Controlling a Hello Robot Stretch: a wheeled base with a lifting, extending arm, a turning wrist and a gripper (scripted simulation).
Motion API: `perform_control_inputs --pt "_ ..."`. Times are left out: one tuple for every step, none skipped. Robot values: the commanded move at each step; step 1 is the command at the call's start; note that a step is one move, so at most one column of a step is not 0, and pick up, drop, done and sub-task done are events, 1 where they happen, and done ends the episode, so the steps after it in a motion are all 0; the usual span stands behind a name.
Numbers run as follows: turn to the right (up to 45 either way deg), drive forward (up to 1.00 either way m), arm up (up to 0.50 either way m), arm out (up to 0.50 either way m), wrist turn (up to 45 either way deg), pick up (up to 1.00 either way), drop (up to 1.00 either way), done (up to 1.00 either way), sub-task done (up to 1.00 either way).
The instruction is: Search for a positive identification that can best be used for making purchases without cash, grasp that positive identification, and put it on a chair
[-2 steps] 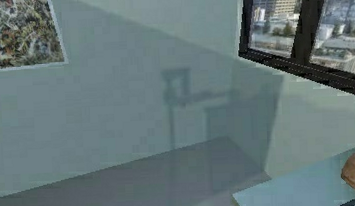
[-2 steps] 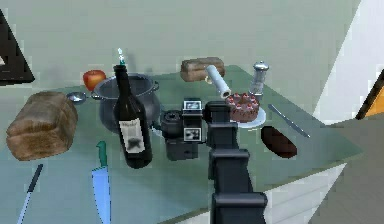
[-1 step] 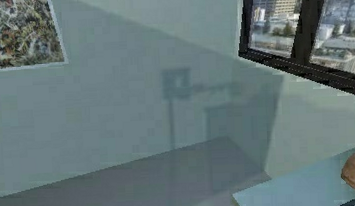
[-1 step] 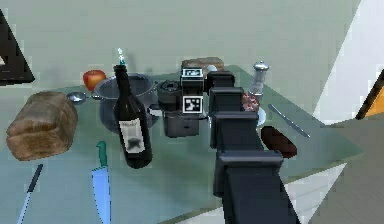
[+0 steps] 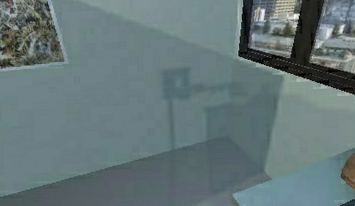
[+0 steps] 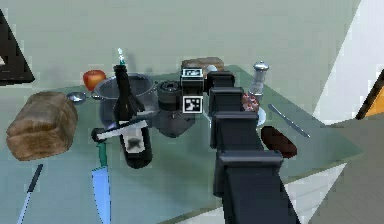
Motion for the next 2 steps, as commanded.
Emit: perform_control_inputs --pt "0.0 0.00 0.00 0.00 -45.0 0.00 0.00 0.00 0.00" --pt "0.0 0.00 0.00 0.00 -30.0 0.00 0.00 0.00 0.00"
